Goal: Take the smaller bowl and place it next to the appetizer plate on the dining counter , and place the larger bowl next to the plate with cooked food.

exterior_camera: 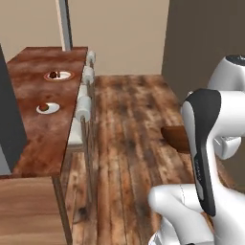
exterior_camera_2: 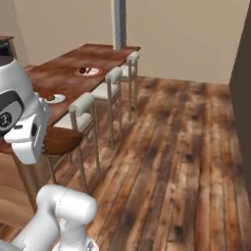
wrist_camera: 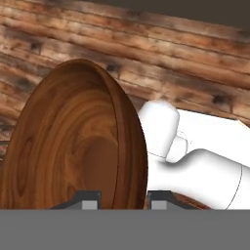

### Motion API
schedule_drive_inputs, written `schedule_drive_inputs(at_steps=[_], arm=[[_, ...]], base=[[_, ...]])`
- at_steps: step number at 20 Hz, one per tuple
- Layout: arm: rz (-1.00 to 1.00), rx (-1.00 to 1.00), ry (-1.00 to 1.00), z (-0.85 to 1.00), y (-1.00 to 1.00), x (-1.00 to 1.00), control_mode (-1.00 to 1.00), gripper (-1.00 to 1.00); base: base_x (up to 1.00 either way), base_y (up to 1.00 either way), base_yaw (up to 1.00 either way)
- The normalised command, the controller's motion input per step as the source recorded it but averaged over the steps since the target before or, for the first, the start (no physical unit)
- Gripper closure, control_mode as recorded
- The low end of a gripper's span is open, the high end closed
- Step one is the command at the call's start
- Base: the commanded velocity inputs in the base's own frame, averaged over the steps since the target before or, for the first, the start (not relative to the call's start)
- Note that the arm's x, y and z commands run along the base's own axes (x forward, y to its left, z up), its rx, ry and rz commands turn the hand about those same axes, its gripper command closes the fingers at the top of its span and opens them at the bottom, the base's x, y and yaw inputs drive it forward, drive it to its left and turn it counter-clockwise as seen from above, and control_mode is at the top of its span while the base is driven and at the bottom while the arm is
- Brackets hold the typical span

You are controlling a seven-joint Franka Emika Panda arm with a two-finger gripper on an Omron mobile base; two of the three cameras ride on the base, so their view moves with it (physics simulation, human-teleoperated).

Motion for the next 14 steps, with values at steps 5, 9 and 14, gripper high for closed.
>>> schedule_drive_inputs(at_steps=[5, 9, 14], arm=[[0.0, 0.0, 0.0, 0.0, 0.0, 0.0, 1.0, 1.0], [0.0, 0.0, 0.0, 0.0, 0.0, 0.0, 1.0, 1.0], [0.0, 0.0, 0.0, 0.0, 0.0, 0.0, 1.0, 1.0]], base=[[0.84, -0.81, 0.63], [0.85, -0.79, 0.64], [0.76, -0.76, 0.66]])
